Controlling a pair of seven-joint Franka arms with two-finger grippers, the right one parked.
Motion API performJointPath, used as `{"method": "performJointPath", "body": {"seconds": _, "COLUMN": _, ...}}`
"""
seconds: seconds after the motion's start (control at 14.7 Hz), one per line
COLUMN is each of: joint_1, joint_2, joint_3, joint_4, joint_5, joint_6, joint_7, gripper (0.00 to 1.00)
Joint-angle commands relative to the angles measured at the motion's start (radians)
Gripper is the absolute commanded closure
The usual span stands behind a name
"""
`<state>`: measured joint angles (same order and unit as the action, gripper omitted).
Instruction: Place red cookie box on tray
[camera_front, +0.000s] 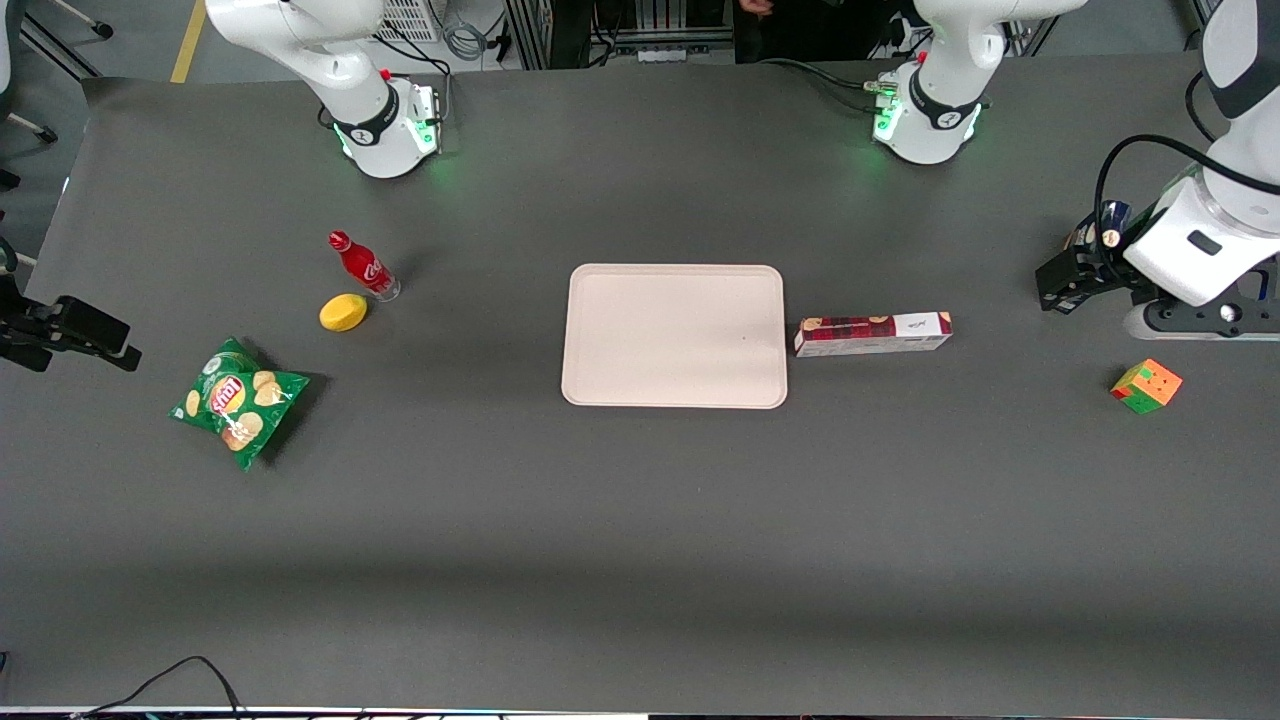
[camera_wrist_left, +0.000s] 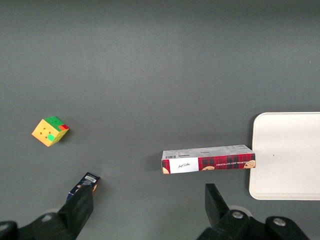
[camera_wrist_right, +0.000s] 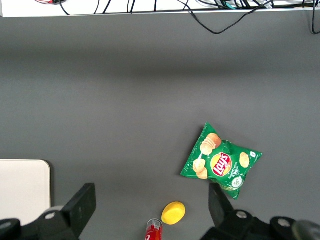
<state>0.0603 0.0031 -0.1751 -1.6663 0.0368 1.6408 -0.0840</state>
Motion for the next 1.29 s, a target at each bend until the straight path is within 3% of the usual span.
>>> {"method": "performJointPath", "body": {"seconds": 0.0, "joint_1": 0.01, "joint_2": 0.012, "joint_3": -0.007, "joint_4": 0.028, "joint_5": -0.008, "joint_6": -0.026, "joint_7": 0.01, "gripper": 0.0}}
{"method": "performJointPath", "body": {"seconds": 0.61, "joint_1": 0.01, "joint_2": 0.021, "joint_3": -0.01, "joint_4": 0.034, "joint_5": -0.018, "joint_6": -0.036, "joint_7": 0.023, "gripper": 0.0}}
{"method": "performJointPath", "body": {"seconds": 0.95, "joint_1": 0.012, "joint_2": 0.02, "joint_3": -0.01, "joint_4": 0.034, "joint_5": -0.017, "joint_6": -0.067, "joint_7": 0.116, "gripper": 0.0}}
{"method": "performJointPath", "body": {"seconds": 1.23, "joint_1": 0.012, "joint_2": 0.021, "joint_3": -0.014, "joint_4": 0.025, "joint_5": -0.02, "joint_6": -0.111, "joint_7": 0.332, "gripper": 0.0}}
